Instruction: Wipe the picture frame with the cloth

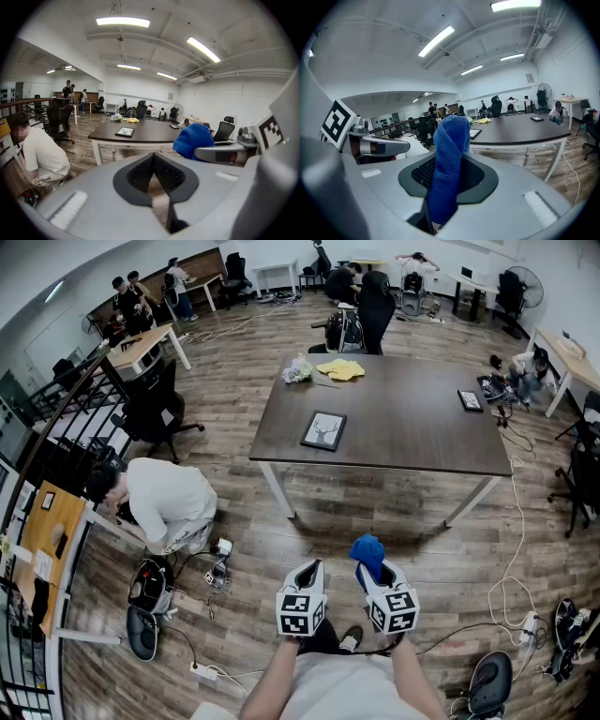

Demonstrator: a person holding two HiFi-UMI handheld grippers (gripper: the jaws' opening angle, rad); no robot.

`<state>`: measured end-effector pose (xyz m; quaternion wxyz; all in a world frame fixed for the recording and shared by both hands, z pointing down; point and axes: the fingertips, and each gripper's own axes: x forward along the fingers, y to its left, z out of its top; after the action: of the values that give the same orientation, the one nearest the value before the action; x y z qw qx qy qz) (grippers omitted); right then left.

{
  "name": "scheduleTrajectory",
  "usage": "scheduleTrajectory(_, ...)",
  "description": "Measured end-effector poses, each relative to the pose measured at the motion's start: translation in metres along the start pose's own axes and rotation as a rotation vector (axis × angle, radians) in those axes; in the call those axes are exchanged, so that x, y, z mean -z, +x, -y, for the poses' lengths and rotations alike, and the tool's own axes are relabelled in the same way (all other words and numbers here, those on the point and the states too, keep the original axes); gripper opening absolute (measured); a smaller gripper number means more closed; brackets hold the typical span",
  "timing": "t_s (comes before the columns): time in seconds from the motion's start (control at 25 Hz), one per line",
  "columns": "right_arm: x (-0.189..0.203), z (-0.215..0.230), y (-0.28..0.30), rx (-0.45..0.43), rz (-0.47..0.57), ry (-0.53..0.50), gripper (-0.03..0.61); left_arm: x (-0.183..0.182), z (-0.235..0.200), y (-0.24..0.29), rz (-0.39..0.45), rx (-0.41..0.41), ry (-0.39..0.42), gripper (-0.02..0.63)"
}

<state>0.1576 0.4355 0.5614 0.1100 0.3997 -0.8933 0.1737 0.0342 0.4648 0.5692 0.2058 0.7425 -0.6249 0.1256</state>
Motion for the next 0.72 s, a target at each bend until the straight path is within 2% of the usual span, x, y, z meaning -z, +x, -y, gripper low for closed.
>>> scheduleTrajectory(0.12,0.0,0.003,0.002,-0.003,-0.005,-0.002,0.104,0.003,0.019,0.004,-0.036,0.119,-0.062,0.052)
scheduleTrajectory(0.2,0.004,0.007,0.0,-0.001,-0.009,0.01,0.104,0.005,0.029,0.005,-0.041,0.15,-0.069,0.052)
scheduleTrajectory(0.48,0.004,0.025,0.002,0.025,0.006,0.08,0.104,0.012,0.016,0.021,-0.061,0.082,0.025,0.052)
scheduleTrajectory(0.72,-0.005,0.057,0.022,0.068,0.014,0.107,0.106,-0.011,0.016,0.064,-0.053,0.112,0.041,0.052)
